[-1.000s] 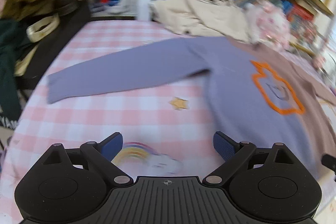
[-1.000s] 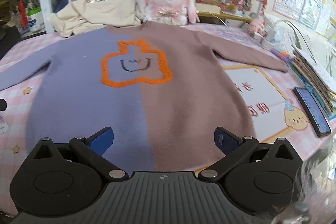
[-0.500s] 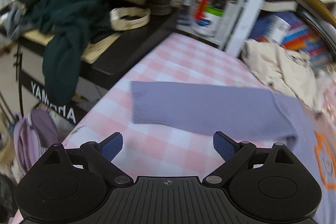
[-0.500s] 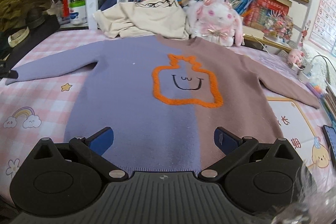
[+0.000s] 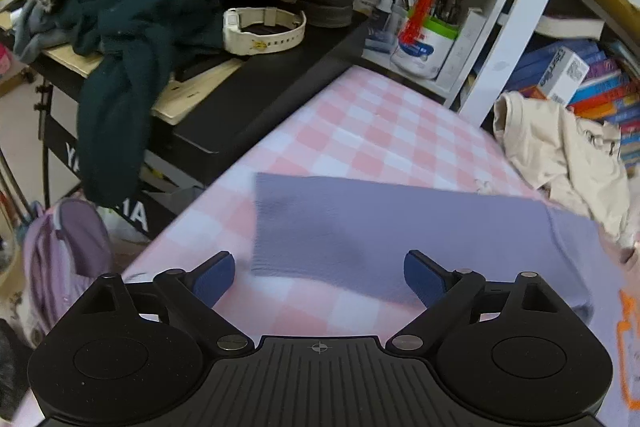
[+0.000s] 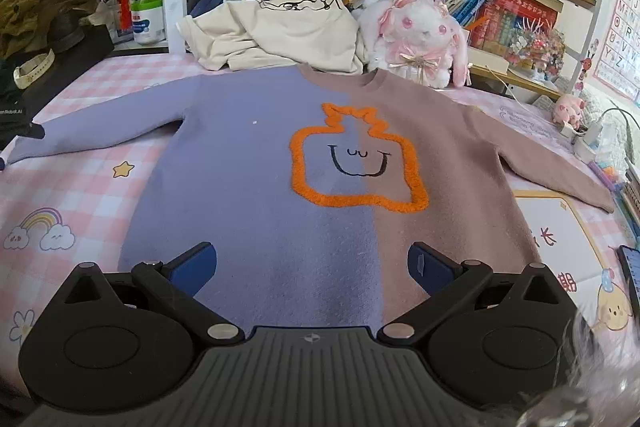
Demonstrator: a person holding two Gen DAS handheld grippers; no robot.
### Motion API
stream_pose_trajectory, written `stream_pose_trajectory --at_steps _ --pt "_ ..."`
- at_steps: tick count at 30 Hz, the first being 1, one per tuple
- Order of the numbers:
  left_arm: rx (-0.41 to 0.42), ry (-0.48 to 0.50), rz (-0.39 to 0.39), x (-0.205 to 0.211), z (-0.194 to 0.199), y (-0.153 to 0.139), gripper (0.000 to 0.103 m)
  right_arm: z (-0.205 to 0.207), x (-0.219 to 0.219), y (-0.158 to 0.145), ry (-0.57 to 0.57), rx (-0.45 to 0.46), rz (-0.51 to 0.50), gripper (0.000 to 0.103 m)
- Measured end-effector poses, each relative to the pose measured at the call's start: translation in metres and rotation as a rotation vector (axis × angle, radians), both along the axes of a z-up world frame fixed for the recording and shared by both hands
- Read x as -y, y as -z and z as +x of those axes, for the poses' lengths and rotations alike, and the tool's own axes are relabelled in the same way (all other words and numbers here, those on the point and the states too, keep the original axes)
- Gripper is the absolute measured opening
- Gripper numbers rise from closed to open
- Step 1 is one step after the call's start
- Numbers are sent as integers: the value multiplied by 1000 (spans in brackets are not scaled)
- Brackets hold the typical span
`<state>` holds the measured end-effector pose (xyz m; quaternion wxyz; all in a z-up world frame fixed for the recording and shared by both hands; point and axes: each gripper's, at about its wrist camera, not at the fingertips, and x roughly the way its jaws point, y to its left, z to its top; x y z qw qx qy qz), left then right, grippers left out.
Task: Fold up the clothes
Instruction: 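Move the left gripper to the lavender sleeve cuff and grasp it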
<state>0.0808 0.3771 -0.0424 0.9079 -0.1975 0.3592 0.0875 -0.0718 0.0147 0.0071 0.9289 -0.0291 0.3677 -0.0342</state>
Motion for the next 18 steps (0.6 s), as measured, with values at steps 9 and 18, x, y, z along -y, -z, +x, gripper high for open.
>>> stream_pose_trajectory --at_steps 9,18 --pt "32 51 -163 21 17 2 77 2 14 0 56 2 28 103" --pt "79 10 -237 15 19 7 77 -5 21 0 88 5 28 103"
